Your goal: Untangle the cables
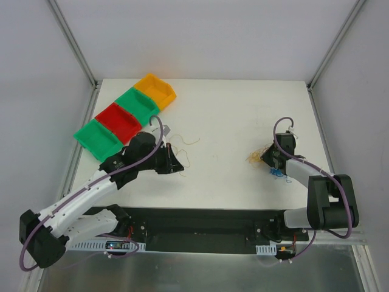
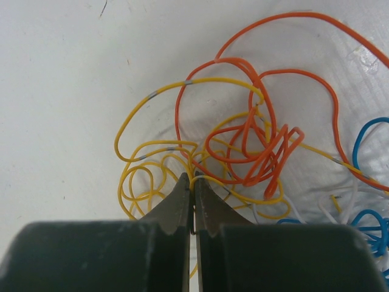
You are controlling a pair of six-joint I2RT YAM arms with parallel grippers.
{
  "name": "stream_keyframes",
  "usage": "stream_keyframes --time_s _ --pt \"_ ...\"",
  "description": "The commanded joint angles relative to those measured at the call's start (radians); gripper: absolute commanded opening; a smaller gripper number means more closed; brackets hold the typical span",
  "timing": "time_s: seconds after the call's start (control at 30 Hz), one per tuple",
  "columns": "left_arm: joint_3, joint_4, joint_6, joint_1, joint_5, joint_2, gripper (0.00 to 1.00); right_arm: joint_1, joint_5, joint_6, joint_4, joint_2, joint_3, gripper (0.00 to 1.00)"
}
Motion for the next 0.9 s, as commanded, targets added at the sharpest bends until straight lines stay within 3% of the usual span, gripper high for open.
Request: stream_keyframes --time_s 0.0,0.13,0.3,0.43,0.5,0.6,0.7,0.77,0.87 --pt "0.106 -0.065 0.142 0.025 -0.063 0.177 0.01 -0.001 0.0 0.003 0.009 0.01 0.032 0.0" --pt "0.304 -0.104 0.23 0.086 -0.088 0.422 0.0 -0.002 0.007 -0.002 0.006 0.01 0.03 0.0" --pt "0.506 -0.101 0.171 0.146 -0.141 0.656 0.01 -0.001 0.02 -0.006 0.004 0.009 0.032 0.0" --pt "0.614 -0.081 0.132 0.158 -0.164 0.812 0.3 -0.002 0.017 -0.006 0.001 0.011 0.035 0.0" --pt "0.657 -0.073 0.135 0.158 -0.157 0.869 0.36 -0.002 0.012 -0.003 0.004 0.012 0.035 0.01" --pt "0.678 -0.067 0.178 0.158 -0.111 0.894 0.53 -0.002 0.001 -0.005 -0.001 0.017 0.039 0.0" --pt "0.639 -0.065 0.236 0.157 -0.075 0.831 0.83 -0.001 0.015 -0.008 -0.004 0.003 0.036 0.0" --pt "0.591 -0.069 0.279 0.168 -0.094 0.785 0.89 -0.002 0.004 -0.006 -0.001 0.0 0.038 0.0" --pt "0.527 -0.067 0.322 0.206 -0.086 0.747 0.89 -0.001 -0.032 0.003 0.01 0.012 0.039 0.0"
